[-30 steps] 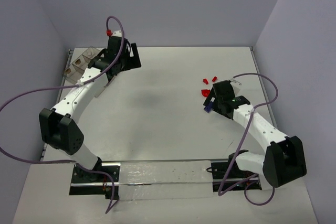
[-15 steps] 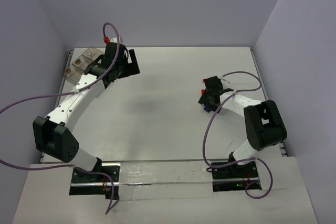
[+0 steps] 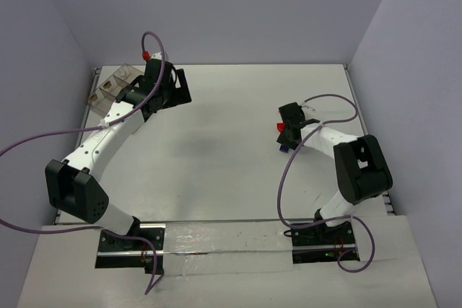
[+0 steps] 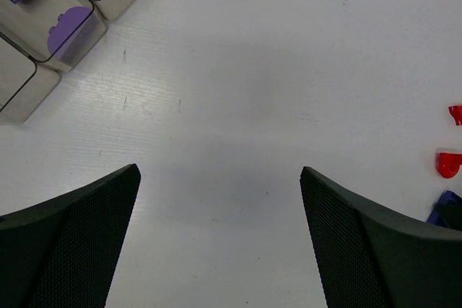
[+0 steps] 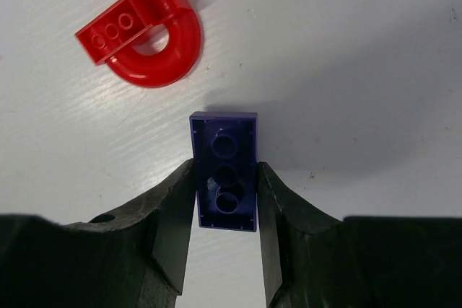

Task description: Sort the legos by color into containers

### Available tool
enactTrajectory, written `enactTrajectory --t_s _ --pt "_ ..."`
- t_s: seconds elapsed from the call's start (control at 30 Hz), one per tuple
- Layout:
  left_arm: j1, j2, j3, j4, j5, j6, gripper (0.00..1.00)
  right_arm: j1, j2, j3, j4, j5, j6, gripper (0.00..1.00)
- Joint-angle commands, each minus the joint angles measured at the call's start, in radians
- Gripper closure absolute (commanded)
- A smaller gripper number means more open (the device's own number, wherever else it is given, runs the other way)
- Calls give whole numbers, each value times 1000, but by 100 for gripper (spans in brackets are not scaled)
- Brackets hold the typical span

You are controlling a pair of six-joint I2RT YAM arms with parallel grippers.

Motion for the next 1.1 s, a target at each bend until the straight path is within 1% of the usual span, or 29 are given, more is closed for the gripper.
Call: enactTrajectory --t_s 0.0,0.1,0.17,0.2,0.27,0.33,0.4,0.47,0.57,0.63,0.73,0.77,0.83,0.9,0.93,0.97,1.0,1.07 --pt "-6 -33 31 -25 -69 -7 1 83 -123 22 -28 30 -61 88" --pt "1 -39 9 -51 -103 -18 1 197 -147 61 -50 27 -75 87" --pt "17 -44 -5 -73 -106 -33 1 282 -121 106 -64 19 -75 86" --pt "28 -48 -11 -83 -105 -40 1 297 -116 130 -66 15 -74 86" --pt "68 -69 -32 -99 -89 -58 1 424 -33 212 -78 10 -79 86" --pt "113 -99 -57 -100 -75 -69 1 491 22 301 -84 11 -91 85" --pt "172 -130 -68 -113 -66 -85 1 562 113 379 -104 16 -108 84" --pt "209 -146 -72 -138 -64 -93 1 609 212 484 -120 1 -124 84" --pt "256 -170 -72 -159 -69 -95 1 640 325 605 -129 -40 -136 83" --pt "262 -183 -73 -165 -71 -100 1 660 375 680 -136 -60 -146 82" --pt "263 -195 -80 -164 -57 -110 1 674 444 757 -163 -62 -157 78" --pt "263 -195 -83 -161 -53 -113 1 675 458 767 -169 -64 -159 76" --pt "263 -195 -91 -158 -39 -120 1 675 483 784 -176 -67 -168 65" --pt "263 -189 -96 -160 -31 -122 1 675 487 789 -179 -72 -173 49" --pt "263 -189 -98 -161 -29 -123 1 675 486 790 -182 -76 -176 44" --pt "263 -189 -103 -160 -25 -126 1 675 482 792 -185 -79 -181 32" --pt "263 -189 -105 -160 -24 -128 1 675 479 794 -183 -79 -182 25" --pt "263 -190 -115 -154 -20 -131 1 675 473 798 -184 -78 -184 21"
